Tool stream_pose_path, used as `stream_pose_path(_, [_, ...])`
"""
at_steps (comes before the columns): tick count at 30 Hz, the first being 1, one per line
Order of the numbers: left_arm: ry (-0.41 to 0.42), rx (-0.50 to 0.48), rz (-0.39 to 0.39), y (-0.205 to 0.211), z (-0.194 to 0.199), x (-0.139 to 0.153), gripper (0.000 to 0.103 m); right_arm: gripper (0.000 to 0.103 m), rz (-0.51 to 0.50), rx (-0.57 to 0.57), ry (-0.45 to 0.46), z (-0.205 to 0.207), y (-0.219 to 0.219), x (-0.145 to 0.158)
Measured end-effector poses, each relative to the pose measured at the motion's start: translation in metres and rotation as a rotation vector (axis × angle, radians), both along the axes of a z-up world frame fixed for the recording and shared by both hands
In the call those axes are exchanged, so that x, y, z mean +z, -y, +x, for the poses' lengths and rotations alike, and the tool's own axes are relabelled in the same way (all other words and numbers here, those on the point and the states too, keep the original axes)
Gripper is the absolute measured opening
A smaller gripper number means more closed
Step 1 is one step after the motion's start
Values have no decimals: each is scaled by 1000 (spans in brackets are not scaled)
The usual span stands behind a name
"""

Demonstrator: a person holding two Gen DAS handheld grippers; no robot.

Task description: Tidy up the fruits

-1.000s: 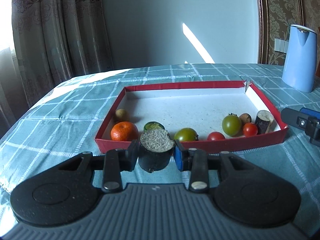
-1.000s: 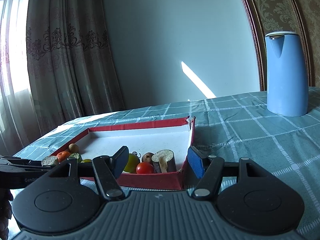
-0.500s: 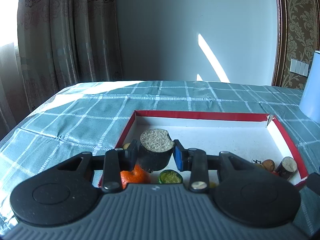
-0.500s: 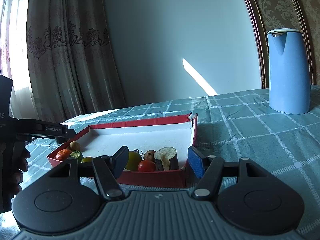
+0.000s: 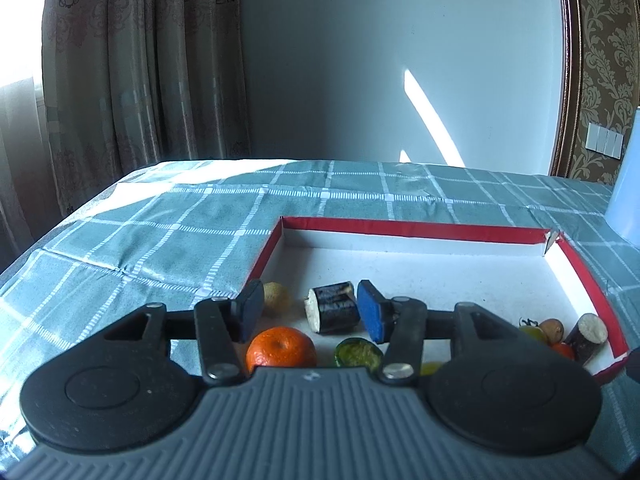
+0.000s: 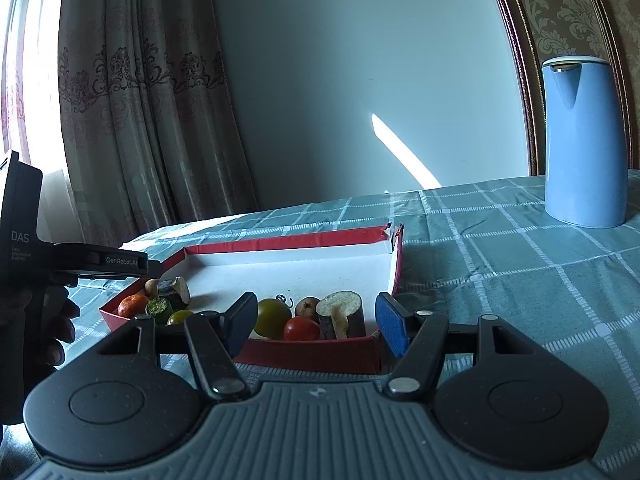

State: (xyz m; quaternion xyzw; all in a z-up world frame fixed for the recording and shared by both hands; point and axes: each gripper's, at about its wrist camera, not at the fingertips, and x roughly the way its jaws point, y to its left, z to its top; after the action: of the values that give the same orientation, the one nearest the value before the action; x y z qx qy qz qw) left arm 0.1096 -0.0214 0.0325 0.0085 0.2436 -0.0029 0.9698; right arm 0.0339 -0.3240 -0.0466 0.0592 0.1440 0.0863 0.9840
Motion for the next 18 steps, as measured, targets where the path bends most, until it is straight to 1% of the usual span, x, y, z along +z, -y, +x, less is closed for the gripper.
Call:
stream_pose_path(1, [8, 2, -5, -3, -8, 2, 57, 65, 0, -2, -1, 0, 0, 0])
stream_pose_path(2, [18, 3, -1, -6, -15, 3, 61, 65, 1, -4, -1, 0, 1, 0])
stream_pose_path(3, [29, 3, 8, -8, -22, 3, 68, 65, 3, -6, 0, 0, 1, 0])
stream_pose_path(5, [52, 19, 19, -14, -40, 3, 79, 70, 3, -10, 6, -1, 1, 0])
stream_pose_path(7, [63, 22, 32, -19, -57, 1, 81, 70, 0, -12, 7, -1, 1, 0])
stream_pose_path(9, [61, 36, 35, -23, -71, -2, 90, 70, -1, -13, 10, -3, 0, 0])
stream_pose_path(11, [49, 60, 19, -28, -82, -6, 96, 70, 10, -13, 0, -3, -1, -1])
stream_pose_path(13, [37, 57, 21, -29, -89, -10, 98, 70, 17, -15, -1, -7, -5, -1])
stream_pose_path(18, [11, 64, 14, -30, -96, -23, 99, 70, 16, -12, 26, -19, -19, -2])
